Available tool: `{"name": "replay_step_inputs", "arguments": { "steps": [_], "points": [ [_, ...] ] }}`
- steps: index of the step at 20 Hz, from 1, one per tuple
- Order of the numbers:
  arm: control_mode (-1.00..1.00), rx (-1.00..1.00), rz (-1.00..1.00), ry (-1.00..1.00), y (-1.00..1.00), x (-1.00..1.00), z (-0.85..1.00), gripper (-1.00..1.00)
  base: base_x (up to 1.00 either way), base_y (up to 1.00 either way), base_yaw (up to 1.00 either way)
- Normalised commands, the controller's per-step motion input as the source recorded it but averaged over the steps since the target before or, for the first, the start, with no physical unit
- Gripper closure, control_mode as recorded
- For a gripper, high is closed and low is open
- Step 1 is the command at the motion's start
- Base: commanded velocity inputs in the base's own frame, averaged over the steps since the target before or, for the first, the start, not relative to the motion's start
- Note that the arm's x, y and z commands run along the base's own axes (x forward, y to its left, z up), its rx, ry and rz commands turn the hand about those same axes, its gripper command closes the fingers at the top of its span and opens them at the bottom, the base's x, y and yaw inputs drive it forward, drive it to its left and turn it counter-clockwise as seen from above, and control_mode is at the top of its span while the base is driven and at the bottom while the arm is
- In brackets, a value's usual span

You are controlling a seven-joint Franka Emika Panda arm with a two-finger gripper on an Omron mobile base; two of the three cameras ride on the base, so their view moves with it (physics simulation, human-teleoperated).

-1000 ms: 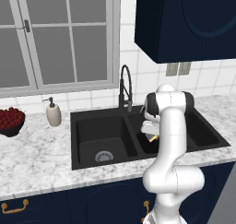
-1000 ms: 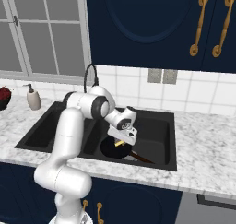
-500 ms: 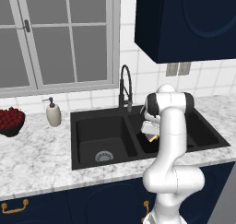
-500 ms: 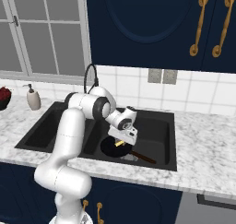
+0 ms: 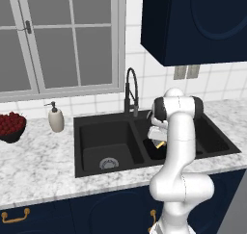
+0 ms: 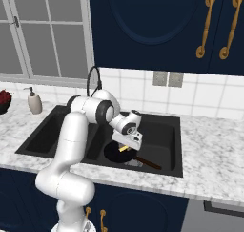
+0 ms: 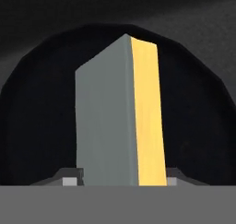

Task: Pick the pan and sponge and place them into the sink. Then turn on the water.

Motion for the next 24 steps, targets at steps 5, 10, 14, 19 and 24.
{"name": "replay_step_inputs", "arguments": {
  "steps": [5,10,14,19,24],
  "points": [
    [-1.0,0.0,0.0,0.0,-0.01,0.0,0.05,-1.0,0.0,0.0,0.0],
    [-1.0,0.0,0.0,0.0,0.0,-0.18,0.45,-1.0,0.0,0.0,0.0],
    [-1.0,0.0,0.0,0.0,0.0,-0.32,0.61,-1.0,0.0,0.0,0.0],
    [-1.0,0.0,0.02,-0.19,0.0,-0.35,0.45,-1.0,0.0,0.0,0.0],
    [-1.0,0.0,0.01,-0.25,0.0,-0.32,0.63,-1.0,0.0,0.0,0.0]
  ]
}}
